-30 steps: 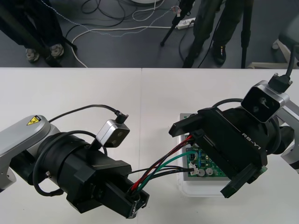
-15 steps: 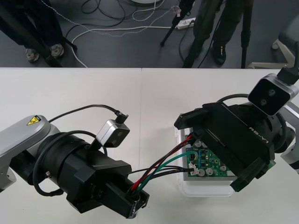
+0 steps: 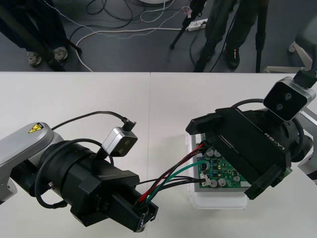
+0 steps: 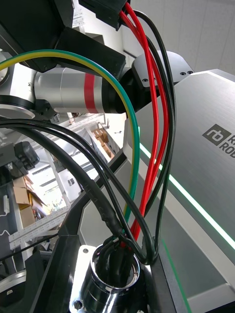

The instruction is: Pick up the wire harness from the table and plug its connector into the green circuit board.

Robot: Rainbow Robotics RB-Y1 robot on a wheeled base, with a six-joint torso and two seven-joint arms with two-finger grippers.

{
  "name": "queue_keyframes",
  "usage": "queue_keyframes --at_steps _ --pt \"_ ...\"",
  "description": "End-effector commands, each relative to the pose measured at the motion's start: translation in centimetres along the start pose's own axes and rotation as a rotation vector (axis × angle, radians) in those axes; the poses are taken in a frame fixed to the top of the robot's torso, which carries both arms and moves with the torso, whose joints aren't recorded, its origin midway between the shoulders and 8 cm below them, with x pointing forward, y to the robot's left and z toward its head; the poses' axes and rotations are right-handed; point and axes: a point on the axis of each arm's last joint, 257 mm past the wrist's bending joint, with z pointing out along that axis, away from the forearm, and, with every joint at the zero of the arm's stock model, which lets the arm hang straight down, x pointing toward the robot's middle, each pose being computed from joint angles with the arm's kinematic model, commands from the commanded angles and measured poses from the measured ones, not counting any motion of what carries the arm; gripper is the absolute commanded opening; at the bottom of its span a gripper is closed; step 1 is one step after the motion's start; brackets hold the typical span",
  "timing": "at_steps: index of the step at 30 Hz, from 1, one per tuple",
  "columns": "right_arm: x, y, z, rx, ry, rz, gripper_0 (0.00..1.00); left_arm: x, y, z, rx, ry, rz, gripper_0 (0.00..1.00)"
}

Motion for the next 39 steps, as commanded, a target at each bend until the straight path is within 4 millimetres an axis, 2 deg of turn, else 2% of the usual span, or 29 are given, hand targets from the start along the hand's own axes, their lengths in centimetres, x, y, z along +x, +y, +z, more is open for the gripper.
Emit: queue_keyframes --at_steps 1,4,6,7,9,10,36,37,38,39 --pt "-0.26 0.15 0.1 -0.023 0.032 0.029 1.0 0.38 -1.71 1.42 0.055 0.066 -0.013 0.0" --pt "-0.29 0.14 0.06 -0.021 0.034 0.028 1.0 0.38 -1.71 1.42 0.055 0.066 -0.013 0.0" --pt "-0.29 0.14 0.02 -0.02 0.037 0.027 0.6 0.38 -1.71 1.42 0.055 0.066 -0.013 0.0" --pt "-0.33 0.14 0.02 -0.02 0.035 0.027 0.25 0.38 -1.71 1.42 0.055 0.066 -0.013 0.0" --pt "-0.22 0.16 0.05 -0.021 0.04 0.027 0.03 0.38 -1.71 1.42 0.055 0.066 -0.013 0.0" --pt "-0.17 0.13 0.01 -0.02 0.041 0.027 0.0 0.36 -1.72 1.42 0.055 0.067 -0.012 0.0" --pt "-0.53 0.03 -0.25 -0.011 0.046 0.018 0.0 0.12 -1.69 1.41 0.054 0.057 -0.008 0.01" --pt "-0.49 0.02 -0.25 -0.011 0.048 0.018 0.0 0.01 -1.7 1.42 0.054 0.053 -0.007 0.12" --pt "-0.54 0.03 -0.29 -0.009 0.046 0.017 0.0 -0.08 -1.69 1.42 0.054 0.049 -0.009 0.48" --pt "-0.56 0.02 -0.27 -0.01 0.046 0.016 0.0 -0.22 -1.68 1.43 0.053 0.044 -0.013 1.0"
